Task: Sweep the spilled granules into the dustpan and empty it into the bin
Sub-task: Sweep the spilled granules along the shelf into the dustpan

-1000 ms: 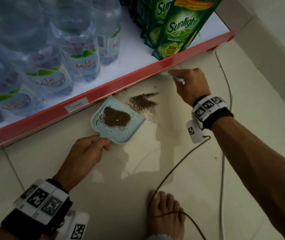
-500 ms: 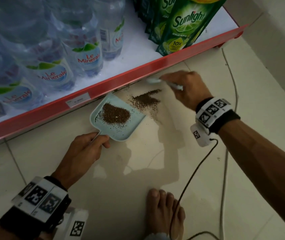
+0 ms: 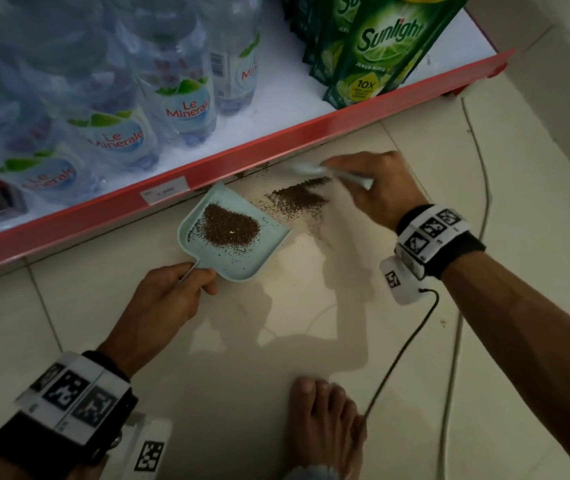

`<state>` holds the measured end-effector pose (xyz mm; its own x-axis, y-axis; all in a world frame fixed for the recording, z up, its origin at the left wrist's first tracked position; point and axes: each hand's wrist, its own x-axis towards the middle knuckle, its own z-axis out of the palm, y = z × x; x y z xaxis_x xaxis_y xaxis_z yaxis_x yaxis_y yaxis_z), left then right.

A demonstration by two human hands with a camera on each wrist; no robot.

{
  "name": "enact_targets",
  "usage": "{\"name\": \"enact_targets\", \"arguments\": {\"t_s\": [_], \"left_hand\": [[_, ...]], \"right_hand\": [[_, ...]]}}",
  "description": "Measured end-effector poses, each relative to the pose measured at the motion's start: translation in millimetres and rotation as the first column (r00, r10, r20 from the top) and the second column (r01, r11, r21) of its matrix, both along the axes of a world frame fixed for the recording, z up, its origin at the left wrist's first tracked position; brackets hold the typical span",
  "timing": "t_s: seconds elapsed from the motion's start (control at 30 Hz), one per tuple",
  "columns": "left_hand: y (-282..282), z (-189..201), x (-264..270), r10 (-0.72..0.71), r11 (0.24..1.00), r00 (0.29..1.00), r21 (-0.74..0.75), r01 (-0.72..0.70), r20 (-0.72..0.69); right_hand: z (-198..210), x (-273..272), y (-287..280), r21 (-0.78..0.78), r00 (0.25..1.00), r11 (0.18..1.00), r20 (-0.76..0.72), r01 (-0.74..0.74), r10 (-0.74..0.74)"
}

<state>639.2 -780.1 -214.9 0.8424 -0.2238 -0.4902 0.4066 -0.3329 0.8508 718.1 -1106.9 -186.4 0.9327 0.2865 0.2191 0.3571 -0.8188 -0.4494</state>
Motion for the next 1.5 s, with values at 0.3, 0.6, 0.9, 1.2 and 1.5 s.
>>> {"name": "enact_targets", "arguments": {"t_s": [0.3, 0.6, 0.9, 1.2, 1.5], "left_hand": [[-3, 5, -11, 0.077, 0.996, 0.996, 0.039, -0.075, -0.043], [-1, 11, -28, 0.135, 0.990, 0.990, 0.047, -0.133, -0.042], [16, 8, -28, 0.088, 0.993, 0.994, 0.085, -0.083, -0.065], [28, 4, -25, 0.101, 0.994, 0.993, 0.047, -0.098, -0.057], [39, -2, -22, 0.075, 0.997, 0.996, 0.022, -0.074, -0.054]], "right_hand": [[-23, 26, -4, -0.165, 0.965, 0.967, -0.146, 0.192, -0.217], [-4, 4, -14, -0.088, 0.970, 0.967, 0.062, 0.239, -0.235], [-44, 56, 33, -0.142, 0.931, 0.933, -0.110, 0.331, -0.348], [-1, 11, 56, -0.072, 0.906, 0.922, -0.231, -0.379, 0.355], [3, 27, 8, -0.305, 0.963, 0.927, -0.090, 0.217, -0.255]]}}
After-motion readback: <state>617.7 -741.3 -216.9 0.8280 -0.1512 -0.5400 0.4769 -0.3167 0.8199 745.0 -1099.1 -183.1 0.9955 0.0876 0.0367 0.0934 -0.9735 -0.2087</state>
